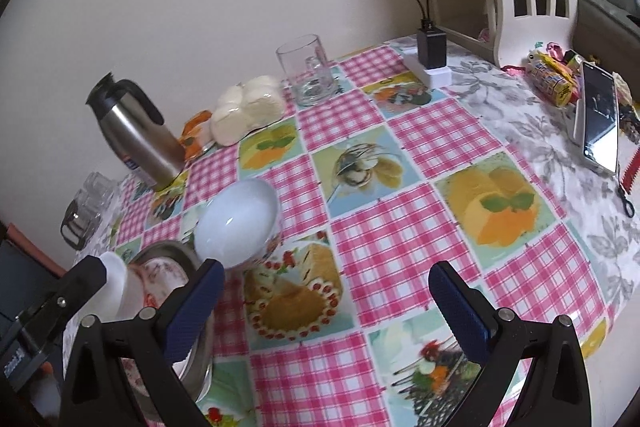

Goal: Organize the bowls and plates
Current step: 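Move both grippers to the rim of the round white bowl, then close both grippers on the round white bowl rim and lift it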

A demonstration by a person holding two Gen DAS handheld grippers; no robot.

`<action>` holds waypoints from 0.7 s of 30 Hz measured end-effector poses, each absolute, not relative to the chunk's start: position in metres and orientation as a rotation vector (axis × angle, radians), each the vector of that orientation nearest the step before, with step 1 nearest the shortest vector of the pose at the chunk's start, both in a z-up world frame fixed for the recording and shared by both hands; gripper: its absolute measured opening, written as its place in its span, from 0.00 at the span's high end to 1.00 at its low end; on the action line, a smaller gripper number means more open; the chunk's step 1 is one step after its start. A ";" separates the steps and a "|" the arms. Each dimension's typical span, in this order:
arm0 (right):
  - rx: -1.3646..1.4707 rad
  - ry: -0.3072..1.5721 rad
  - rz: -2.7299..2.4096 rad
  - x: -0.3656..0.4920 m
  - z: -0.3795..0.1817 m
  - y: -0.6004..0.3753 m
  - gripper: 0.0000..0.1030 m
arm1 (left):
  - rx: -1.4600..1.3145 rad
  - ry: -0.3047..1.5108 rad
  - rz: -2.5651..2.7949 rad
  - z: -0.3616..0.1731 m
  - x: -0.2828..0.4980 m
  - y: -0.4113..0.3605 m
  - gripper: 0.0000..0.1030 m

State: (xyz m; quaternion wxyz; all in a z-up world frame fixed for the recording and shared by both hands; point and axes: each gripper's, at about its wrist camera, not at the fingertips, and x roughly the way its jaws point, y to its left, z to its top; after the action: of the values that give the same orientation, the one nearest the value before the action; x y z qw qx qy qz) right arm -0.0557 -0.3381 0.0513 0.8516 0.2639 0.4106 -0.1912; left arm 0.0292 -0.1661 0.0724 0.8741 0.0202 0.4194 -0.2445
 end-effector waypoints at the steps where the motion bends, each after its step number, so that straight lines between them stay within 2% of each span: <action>1: 0.556 0.861 -0.405 -0.055 0.050 -0.341 0.00 | 0.041 0.877 -0.519 0.073 0.032 -0.169 0.02; 7: 0.574 0.874 -0.415 -0.046 0.035 -0.355 0.00 | 0.077 0.934 -0.553 0.068 0.057 -0.196 0.02; 14: 0.622 0.880 -0.380 -0.031 0.016 -0.359 0.00 | 0.103 1.093 -0.534 0.046 0.092 -0.220 0.02; 21: 0.638 0.902 -0.340 -0.009 -0.001 -0.347 0.01 | 0.245 1.122 -0.432 0.031 0.116 -0.240 0.02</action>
State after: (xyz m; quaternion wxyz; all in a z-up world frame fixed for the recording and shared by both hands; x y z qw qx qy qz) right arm -0.0086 -0.3473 -0.0008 0.8376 0.3015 0.4261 -0.1609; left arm 0.1158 -0.2403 0.0312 0.8176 0.1148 0.5266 -0.2028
